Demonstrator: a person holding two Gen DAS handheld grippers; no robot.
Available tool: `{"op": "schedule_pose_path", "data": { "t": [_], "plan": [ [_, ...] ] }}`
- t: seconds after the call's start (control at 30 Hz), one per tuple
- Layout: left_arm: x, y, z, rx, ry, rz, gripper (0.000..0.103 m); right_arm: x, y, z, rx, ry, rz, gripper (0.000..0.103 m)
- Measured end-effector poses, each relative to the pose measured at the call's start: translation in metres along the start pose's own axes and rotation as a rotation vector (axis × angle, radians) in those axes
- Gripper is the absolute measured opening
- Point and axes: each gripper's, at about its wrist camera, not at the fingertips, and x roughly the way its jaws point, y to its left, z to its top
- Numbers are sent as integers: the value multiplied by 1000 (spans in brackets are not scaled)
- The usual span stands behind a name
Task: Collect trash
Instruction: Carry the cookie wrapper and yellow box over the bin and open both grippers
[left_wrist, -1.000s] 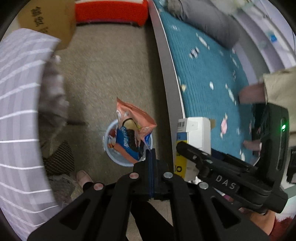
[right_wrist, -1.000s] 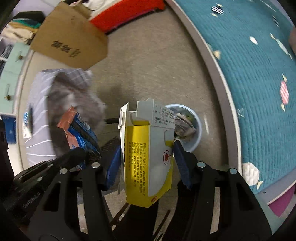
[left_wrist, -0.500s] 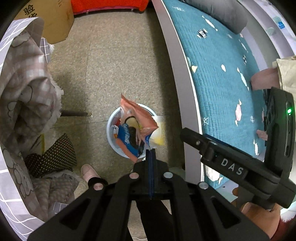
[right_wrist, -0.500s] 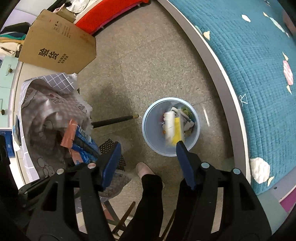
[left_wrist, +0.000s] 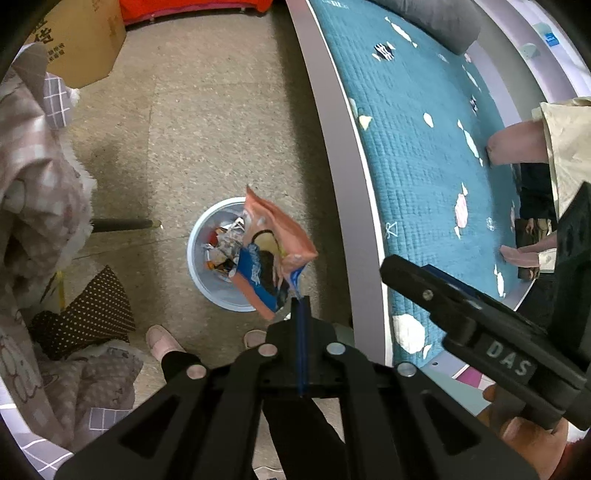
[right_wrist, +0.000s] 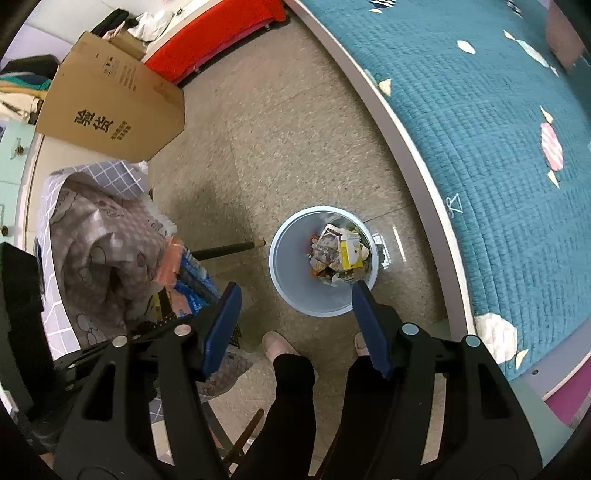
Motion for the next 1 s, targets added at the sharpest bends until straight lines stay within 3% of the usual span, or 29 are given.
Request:
{"op": "schedule_pose_path", "data": {
  "t": [0.37,0.73,0.77,0.8,0.83,0.87,1.0],
  "plan": [
    [37,-13,11,9,76,13,0,-10,-32,3,71,-25,9,63],
    [91,-20,17,15,172,30,2,6,-61,-3,128,-4,-10,65],
    [95,-19,17,9,183,33,6,6,-63,-4,131,-5,-10,65],
    [97,-20,17,5,184,37,22,7,-65,-4,134,-3,-10,65],
    [97,-20,17,1,181,49,50,7,-67,-4,136,-1,-10,65],
    [96,-20,18,-1,172,62,60,6,-68,-4,137,-1,-11,65],
    [94,-22,18,-4,180,77,63,3,-72,-4,146,-2,-11,65]
  ]
}}
